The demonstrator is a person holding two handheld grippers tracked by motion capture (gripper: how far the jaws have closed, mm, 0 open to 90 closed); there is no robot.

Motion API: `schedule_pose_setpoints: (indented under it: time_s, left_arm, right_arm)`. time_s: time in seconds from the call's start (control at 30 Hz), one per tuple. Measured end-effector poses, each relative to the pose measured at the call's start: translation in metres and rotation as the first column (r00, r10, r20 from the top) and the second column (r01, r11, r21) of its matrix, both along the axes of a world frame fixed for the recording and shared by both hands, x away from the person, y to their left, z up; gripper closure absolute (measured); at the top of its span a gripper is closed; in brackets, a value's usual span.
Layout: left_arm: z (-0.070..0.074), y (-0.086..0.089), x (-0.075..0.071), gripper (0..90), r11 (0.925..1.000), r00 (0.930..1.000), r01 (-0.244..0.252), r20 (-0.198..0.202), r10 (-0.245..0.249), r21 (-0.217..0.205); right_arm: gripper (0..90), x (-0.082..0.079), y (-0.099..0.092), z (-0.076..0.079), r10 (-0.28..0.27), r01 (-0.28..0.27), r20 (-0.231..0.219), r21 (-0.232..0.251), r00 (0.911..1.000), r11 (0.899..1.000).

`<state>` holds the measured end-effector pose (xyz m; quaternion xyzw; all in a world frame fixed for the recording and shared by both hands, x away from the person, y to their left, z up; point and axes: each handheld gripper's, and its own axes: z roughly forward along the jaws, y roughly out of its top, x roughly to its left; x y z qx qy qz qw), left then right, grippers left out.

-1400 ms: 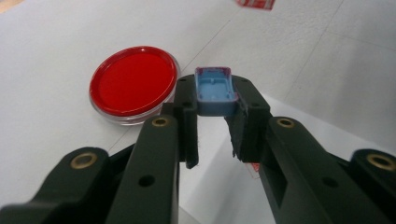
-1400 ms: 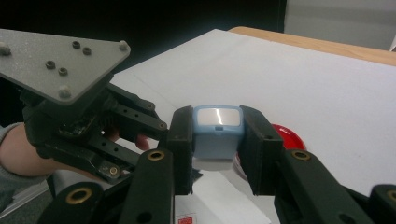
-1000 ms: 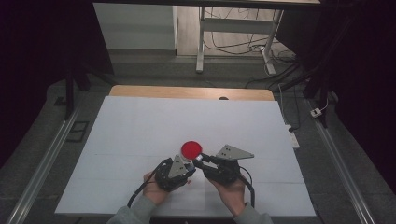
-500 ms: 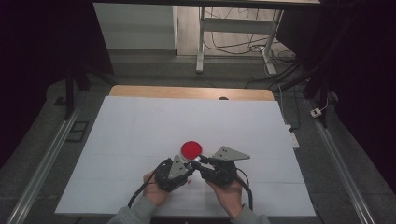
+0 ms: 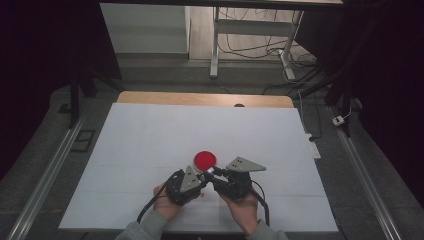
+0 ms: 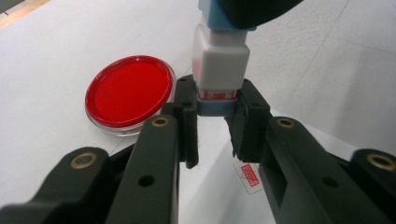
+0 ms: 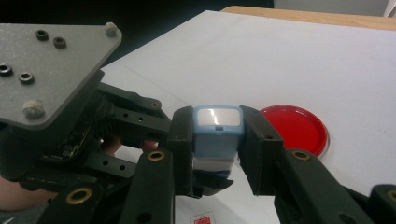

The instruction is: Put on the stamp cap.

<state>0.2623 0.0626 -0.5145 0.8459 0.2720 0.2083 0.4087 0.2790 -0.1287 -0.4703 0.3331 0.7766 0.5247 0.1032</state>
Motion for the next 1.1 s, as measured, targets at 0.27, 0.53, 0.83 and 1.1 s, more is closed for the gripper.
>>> schedule_pose_setpoints:
  time_s: [0.27,0.53,0.83,1.1]
  left_arm:
    - [-0.0001,-0.0004,-0.0014,73.8,0.9999,0.9997,-0.014,0.019,0.014,0.008]
    - [-0.0007,-0.0013,-0.0026,73.8,0.9997,0.9993,-0.022,0.030,0.021,0.015]
    - [-0.0008,-0.0043,-0.0055,74.0,0.9989,0.9976,-0.034,0.062,0.032,0.033]
    - [0.0007,-0.0044,-0.0084,74.2,0.9987,0.9954,-0.035,0.090,0.032,0.036]
  right_arm:
    - [66.7,-0.0011,0.0006,-0.0001,-0.024,0.024,-0.016,0.012,0.9996,1.000]
    - [66.7,-0.0002,0.0003,-0.0027,-0.034,0.036,-0.047,0.024,0.9983,0.999]
    - [66.8,0.0006,0.0008,-0.0033,-0.027,0.027,-0.048,0.014,0.9985,1.000]
    - [67.0,0.0003,0.0017,-0.0042,-0.020,0.020,-0.053,0.010,0.9984,1.000]
